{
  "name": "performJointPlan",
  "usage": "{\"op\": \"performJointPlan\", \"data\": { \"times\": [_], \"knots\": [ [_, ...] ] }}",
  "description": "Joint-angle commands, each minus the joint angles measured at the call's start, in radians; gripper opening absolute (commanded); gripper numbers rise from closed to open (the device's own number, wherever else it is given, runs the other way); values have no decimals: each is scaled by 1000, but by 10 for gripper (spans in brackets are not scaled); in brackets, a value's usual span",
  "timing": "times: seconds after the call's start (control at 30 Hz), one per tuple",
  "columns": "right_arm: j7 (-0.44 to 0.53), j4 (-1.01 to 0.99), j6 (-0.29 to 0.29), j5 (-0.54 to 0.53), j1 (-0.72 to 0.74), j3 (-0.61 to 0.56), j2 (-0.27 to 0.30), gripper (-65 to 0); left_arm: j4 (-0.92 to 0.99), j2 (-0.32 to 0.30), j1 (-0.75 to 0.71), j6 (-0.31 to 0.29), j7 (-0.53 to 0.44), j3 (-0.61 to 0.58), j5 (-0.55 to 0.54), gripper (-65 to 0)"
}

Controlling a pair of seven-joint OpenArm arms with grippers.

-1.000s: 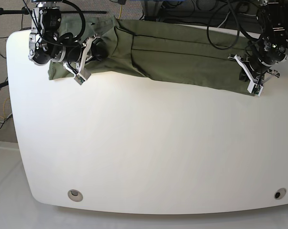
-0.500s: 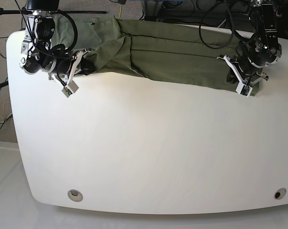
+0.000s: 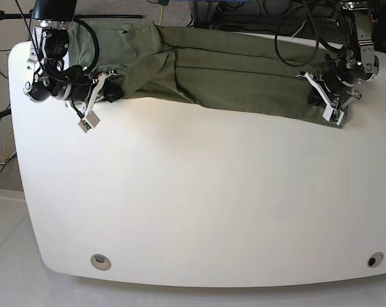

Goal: Fold the T-shirt properly
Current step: 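Grasp the strip end with the left gripper and pull it outward, then spread the strip with both grippers, right gripper pulling its end outward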

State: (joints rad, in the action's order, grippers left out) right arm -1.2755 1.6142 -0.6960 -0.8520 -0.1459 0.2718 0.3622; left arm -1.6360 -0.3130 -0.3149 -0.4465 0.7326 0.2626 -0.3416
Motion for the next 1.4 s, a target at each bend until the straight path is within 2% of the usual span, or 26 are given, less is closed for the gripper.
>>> {"op": "performJointPlan", "data": {
  "times": [0.0, 0.3, 0.5, 0.7, 0.83, 1.1, 1.23, 1.37],
  "knots": [
    [33, -17, -2, -11, 22, -2, 17, -650, 10, -16, 6, 4, 13, 4, 14, -648],
    [153, -188, -2, 187, 78, -54, 9, -650, 66, -9, 35, 6, 14, -8, 26, -650],
    [174, -241, -2, 256, 127, -36, -7, -650, 95, -13, 58, 3, -11, -26, 20, -650],
    [194, -267, -2, 279, 154, -33, -15, -650, 117, -12, 82, 2, -19, -53, 19, -650],
    [259, -322, -2, 312, 190, -33, -12, -650, 144, -15, 114, 0, -39, -91, 17, -650],
    [295, -322, -2, 318, 205, -31, -6, -650, 148, -18, 134, 3, -60, -117, 22, -650],
    [258, -245, -2, 265, 171, -44, 16, -650, 136, -17, 122, -2, -44, -91, 14, -650],
    [164, -49, -2, 159, 100, -48, 52, -650, 128, -17, 110, -8, -46, -79, 14, -650]
  ]
}}
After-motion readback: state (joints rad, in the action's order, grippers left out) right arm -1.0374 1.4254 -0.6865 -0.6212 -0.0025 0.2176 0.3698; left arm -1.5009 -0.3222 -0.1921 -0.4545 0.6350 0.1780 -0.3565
